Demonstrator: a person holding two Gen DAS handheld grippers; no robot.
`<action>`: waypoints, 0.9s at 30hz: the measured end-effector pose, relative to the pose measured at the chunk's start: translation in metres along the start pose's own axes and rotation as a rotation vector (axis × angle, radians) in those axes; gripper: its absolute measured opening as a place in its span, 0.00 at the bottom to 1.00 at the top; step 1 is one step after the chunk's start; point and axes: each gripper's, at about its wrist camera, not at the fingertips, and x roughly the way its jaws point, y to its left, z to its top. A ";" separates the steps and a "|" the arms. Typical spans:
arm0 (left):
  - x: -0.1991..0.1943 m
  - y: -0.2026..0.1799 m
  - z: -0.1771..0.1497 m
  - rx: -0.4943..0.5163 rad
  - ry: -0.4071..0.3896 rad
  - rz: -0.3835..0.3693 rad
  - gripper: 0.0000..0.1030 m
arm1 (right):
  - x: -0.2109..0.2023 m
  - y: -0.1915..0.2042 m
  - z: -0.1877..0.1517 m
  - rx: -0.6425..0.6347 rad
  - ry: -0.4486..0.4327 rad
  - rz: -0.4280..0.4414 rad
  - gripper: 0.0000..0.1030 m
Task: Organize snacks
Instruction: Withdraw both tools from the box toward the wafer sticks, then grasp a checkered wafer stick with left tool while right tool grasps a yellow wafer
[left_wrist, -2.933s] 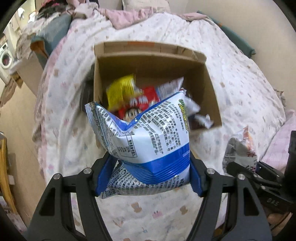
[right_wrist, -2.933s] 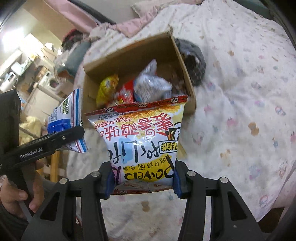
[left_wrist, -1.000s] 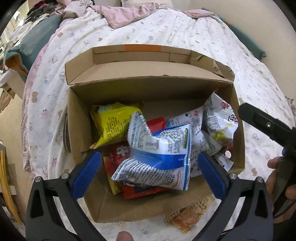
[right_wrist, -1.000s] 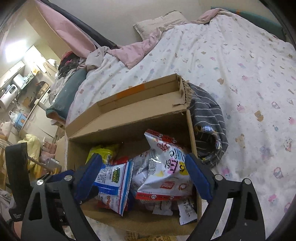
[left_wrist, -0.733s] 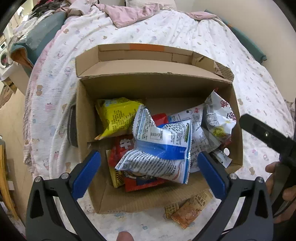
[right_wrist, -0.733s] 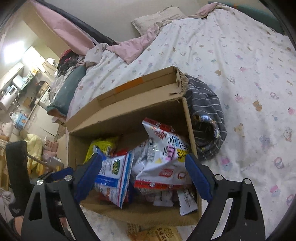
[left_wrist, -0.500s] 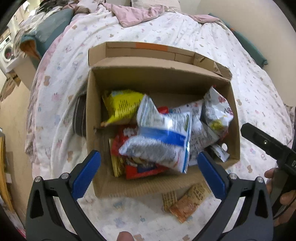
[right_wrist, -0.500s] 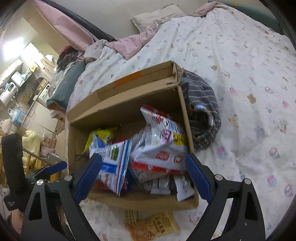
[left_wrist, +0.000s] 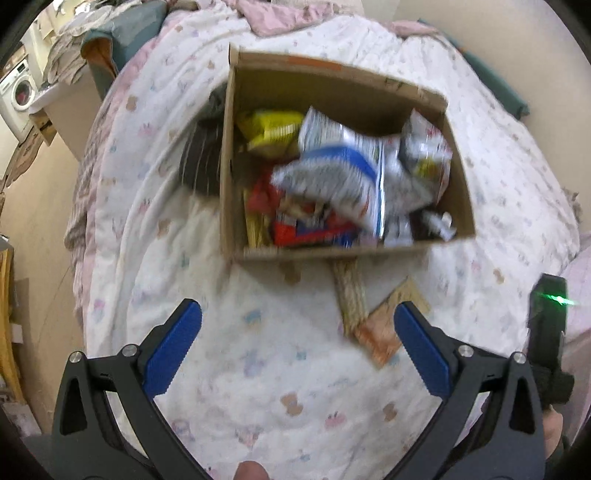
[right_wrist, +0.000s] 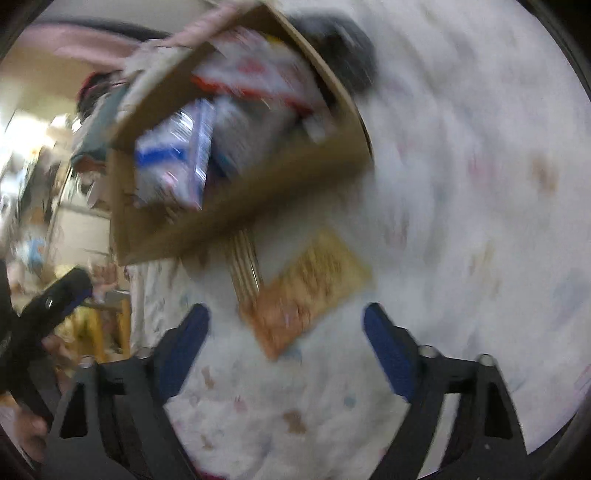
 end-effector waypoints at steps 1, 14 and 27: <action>0.003 0.000 -0.004 0.004 0.013 -0.009 1.00 | 0.007 -0.008 -0.004 0.053 0.027 0.017 0.68; 0.014 0.032 -0.010 -0.107 0.040 -0.010 1.00 | 0.066 -0.013 0.006 0.217 -0.004 -0.021 0.53; 0.032 0.039 -0.011 -0.170 0.112 -0.041 1.00 | 0.038 0.021 0.014 0.001 -0.057 -0.115 0.13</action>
